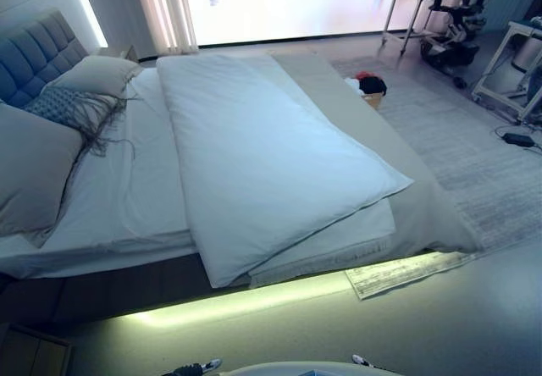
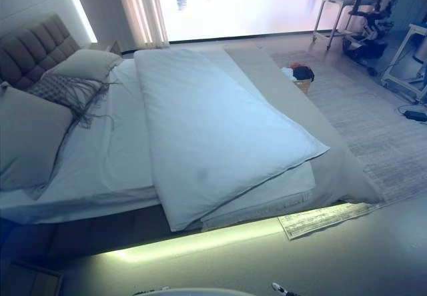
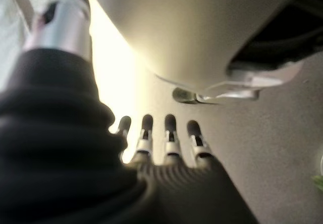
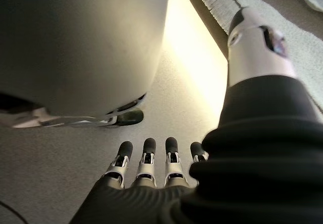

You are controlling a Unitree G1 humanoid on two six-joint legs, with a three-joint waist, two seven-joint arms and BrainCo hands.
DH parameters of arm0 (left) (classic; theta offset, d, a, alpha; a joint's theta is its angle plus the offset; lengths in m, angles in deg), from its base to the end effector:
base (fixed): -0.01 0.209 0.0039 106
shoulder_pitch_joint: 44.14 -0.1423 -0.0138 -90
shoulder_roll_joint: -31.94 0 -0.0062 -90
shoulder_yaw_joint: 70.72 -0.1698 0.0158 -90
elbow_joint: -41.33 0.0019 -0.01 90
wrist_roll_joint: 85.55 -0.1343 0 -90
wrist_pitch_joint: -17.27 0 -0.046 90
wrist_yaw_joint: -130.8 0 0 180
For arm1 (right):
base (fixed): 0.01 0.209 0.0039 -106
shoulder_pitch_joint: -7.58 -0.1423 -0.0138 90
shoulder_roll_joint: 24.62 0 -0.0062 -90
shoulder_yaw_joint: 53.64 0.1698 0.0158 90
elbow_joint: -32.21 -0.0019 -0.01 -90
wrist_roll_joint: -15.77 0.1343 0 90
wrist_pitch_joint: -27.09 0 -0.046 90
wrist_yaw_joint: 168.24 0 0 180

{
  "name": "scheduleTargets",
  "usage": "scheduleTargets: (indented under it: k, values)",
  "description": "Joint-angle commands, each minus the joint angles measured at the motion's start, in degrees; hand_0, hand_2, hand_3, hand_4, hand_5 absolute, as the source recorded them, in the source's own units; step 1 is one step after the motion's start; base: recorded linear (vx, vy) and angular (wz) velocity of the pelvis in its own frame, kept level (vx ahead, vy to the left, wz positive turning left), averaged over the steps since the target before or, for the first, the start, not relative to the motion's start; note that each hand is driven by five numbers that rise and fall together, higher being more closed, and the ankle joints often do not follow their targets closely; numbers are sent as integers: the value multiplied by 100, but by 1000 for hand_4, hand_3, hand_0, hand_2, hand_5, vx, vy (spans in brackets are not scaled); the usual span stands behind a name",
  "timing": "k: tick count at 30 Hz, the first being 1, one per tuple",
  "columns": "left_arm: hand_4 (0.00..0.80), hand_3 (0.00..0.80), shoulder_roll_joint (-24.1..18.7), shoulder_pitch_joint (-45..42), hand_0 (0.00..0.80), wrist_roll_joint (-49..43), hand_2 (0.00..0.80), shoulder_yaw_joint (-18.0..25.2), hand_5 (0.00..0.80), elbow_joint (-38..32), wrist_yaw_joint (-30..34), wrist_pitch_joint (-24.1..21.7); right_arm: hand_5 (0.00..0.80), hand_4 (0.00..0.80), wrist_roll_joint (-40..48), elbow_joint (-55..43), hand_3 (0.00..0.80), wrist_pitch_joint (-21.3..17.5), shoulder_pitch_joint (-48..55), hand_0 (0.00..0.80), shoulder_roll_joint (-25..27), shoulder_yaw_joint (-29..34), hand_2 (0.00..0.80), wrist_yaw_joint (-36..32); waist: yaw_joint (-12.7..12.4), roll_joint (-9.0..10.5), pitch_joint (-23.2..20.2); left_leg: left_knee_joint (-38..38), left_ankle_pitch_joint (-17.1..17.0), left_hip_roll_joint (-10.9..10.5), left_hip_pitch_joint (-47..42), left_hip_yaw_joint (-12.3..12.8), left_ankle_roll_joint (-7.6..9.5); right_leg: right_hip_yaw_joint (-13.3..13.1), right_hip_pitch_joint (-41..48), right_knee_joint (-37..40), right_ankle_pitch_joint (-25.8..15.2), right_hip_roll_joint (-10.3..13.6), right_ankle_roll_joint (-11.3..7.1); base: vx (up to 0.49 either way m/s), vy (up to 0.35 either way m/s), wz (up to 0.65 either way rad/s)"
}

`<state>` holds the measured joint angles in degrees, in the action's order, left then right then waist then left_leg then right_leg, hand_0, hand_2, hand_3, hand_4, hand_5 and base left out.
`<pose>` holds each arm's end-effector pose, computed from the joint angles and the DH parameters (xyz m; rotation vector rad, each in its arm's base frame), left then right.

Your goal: Make the bed neatly

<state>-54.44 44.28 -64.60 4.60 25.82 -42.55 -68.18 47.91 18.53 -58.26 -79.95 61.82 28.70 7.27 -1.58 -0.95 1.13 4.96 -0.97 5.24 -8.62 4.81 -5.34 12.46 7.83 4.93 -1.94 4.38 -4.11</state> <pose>0.0435 0.2093 -0.1065 -0.0515 1.4029 0.0736 0.0335 -0.2160 -0.1064 0.2749 1.3821 -0.3468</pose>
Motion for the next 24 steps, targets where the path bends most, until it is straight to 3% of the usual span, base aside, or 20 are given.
scheduleTargets:
  k: [1,7,24]
  values:
    - [0,0,140,377,0,-166,0,-66,0,433,158,76,0,0,-159,409,0,-5,-544,0,-76,-193,0,-25,119,184,7,4,365,-540,39,291,482,-239,-36,7,29,-133,-43,0,0,0]
    - [0,0,128,369,0,-125,0,-117,0,392,171,135,0,0,-209,225,0,-271,-484,0,-120,-250,0,110,167,192,-19,4,353,-527,38,318,484,-292,-37,7,30,-148,-29,47,-23,-9]
    - [0,0,188,521,0,5,0,-262,0,316,152,188,0,0,-231,21,0,-106,-663,0,-142,-529,0,50,157,174,158,4,293,-500,126,290,479,-292,-118,7,17,-188,2,-17,-12,0]
